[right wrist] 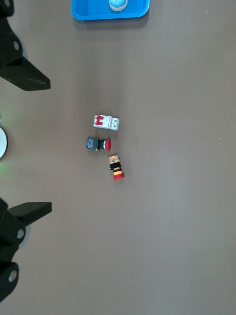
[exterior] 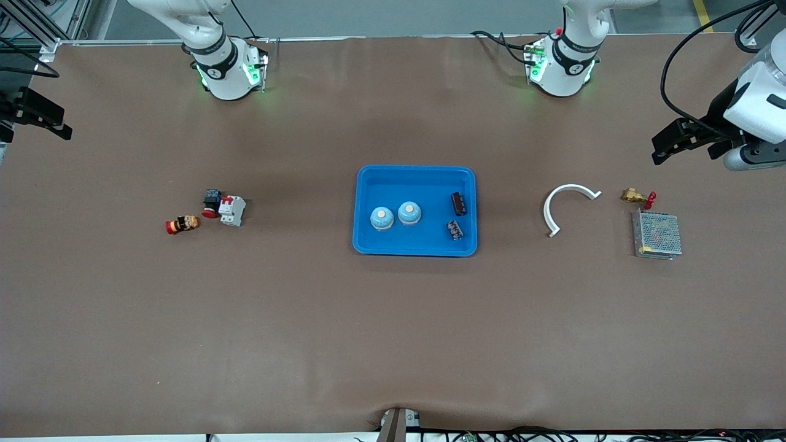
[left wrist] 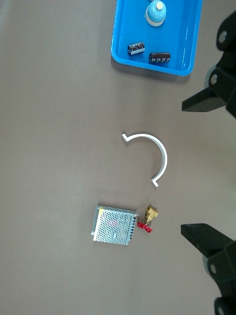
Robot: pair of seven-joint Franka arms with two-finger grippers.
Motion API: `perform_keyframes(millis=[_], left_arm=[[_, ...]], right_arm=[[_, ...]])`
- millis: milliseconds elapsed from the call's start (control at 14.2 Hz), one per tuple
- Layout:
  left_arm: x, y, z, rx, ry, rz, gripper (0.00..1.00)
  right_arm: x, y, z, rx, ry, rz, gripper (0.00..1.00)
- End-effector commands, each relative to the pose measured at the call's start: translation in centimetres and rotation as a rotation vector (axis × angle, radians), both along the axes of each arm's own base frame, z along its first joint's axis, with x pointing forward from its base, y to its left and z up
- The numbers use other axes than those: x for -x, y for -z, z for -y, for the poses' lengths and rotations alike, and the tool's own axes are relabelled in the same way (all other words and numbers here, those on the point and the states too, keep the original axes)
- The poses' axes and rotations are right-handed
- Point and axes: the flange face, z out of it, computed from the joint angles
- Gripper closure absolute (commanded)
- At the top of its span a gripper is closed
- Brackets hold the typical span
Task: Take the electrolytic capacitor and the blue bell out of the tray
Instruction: 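Reach the left gripper to a capacitor while the right gripper approaches the tray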
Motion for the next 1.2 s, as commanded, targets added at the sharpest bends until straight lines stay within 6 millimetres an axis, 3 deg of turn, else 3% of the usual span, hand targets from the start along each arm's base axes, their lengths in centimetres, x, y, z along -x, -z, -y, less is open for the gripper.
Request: perform_keyframes(millis=[0,353,635,917,1129], left_arm=[[0.0,-0.5,0.3,-0.025,0.024,-0.001,0.0],[-0.4,0.5,1.0,-0.023,0.03,-0.021,0.0],[-2.0,5.2,5.5,0.023,0.054,-0.097,0.0],[-1.6,10.7,11.2,0.014,-0.034,-0.143,0.0],[-0.4,16.7,14.6,0.011,-0.106,-0.153,0.0]], right_arm=[[0.1,-0.1,-0.3,-0.023,0.001,-0.013,0.0],[0.1,-0.1,-0.4,-0.023,-0.002,-0.013,0.0],[-0.1,-0.1,-1.0,-0.024,-0.011,-0.008,0.0],[-1.3,1.3,-1.9,-0.073,-0.022,-0.017,0.0],[-3.6,3.4,-6.0,-0.099,-0.01,-0.006,0.0]])
